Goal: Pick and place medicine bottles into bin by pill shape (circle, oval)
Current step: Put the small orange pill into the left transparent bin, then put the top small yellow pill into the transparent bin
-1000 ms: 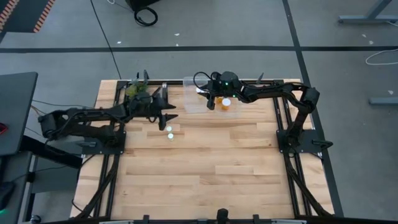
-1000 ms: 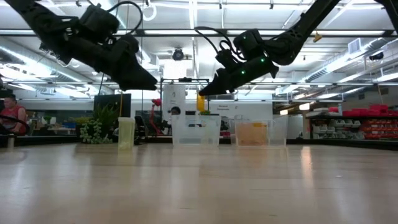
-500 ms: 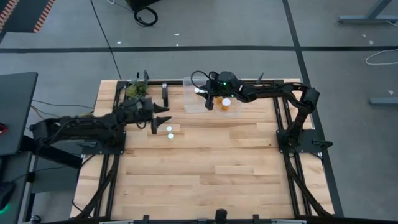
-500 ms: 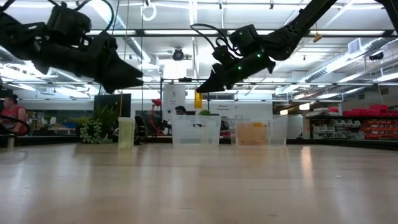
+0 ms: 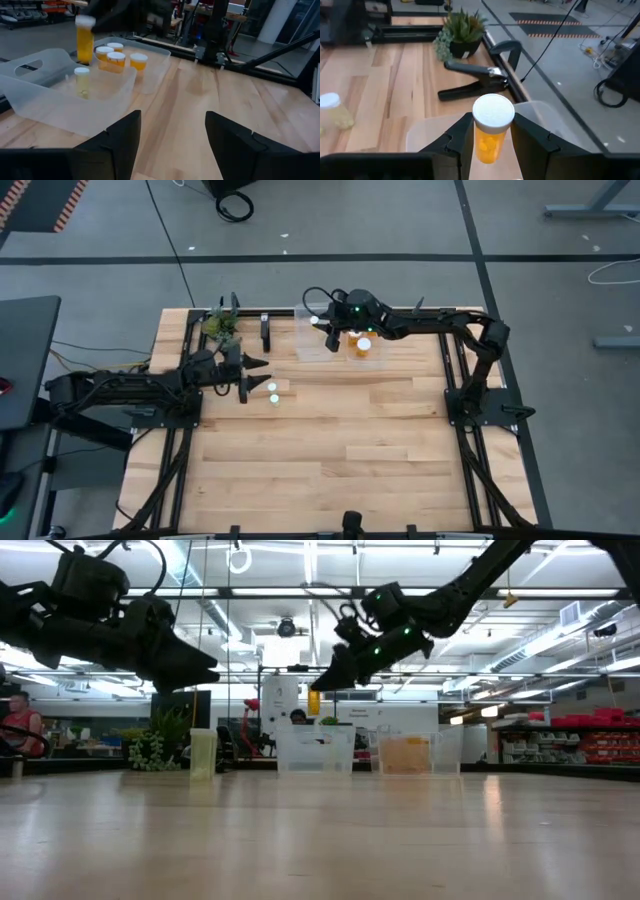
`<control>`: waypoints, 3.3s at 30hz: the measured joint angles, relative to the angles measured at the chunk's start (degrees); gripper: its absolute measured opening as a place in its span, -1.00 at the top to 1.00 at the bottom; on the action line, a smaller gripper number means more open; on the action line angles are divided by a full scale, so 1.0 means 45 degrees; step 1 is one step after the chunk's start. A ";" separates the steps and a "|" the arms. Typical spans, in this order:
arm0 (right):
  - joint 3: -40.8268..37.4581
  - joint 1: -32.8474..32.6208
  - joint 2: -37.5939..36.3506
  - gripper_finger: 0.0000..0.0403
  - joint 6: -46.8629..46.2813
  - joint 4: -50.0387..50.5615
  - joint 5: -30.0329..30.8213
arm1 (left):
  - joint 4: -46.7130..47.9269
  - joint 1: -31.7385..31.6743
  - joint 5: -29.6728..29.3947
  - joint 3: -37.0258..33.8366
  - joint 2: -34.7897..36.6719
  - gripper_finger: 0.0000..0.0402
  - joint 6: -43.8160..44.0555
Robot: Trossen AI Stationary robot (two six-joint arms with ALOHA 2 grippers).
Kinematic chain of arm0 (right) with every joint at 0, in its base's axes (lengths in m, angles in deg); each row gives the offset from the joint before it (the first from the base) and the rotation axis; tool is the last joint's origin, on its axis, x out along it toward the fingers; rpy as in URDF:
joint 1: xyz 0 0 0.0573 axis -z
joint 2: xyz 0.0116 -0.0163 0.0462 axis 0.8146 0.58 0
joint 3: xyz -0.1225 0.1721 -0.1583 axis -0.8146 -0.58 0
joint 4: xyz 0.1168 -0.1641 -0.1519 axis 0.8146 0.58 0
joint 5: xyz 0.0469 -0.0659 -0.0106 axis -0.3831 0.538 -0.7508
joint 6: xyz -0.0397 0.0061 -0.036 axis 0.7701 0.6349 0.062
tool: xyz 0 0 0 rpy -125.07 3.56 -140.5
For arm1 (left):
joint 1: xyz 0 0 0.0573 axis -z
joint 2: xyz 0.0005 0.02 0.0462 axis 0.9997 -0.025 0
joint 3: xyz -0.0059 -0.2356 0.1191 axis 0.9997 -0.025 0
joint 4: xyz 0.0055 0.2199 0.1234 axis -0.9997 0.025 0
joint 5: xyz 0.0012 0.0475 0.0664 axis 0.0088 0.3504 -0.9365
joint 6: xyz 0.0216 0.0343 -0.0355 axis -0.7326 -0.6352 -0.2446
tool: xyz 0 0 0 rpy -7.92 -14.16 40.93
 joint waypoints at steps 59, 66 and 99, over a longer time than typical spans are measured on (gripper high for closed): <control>0.3618 0.0059 0.3624 -0.01 0.0010 0.4886 -0.0539 | 0.0854 -0.0019 -0.0257 0.0005 -0.0005 -0.15 -0.0252; 0.3618 0.0055 0.3434 -0.02 0.0067 0.4967 -0.0336 | 0.0988 -0.0019 -0.0311 0.0005 -0.0009 -0.15 -0.0093; 0.3628 -0.1590 0.0909 -0.02 0.0151 0.6010 -0.0014 | 0.1651 -0.0019 -0.0397 0.0005 -0.0008 -0.15 -0.0019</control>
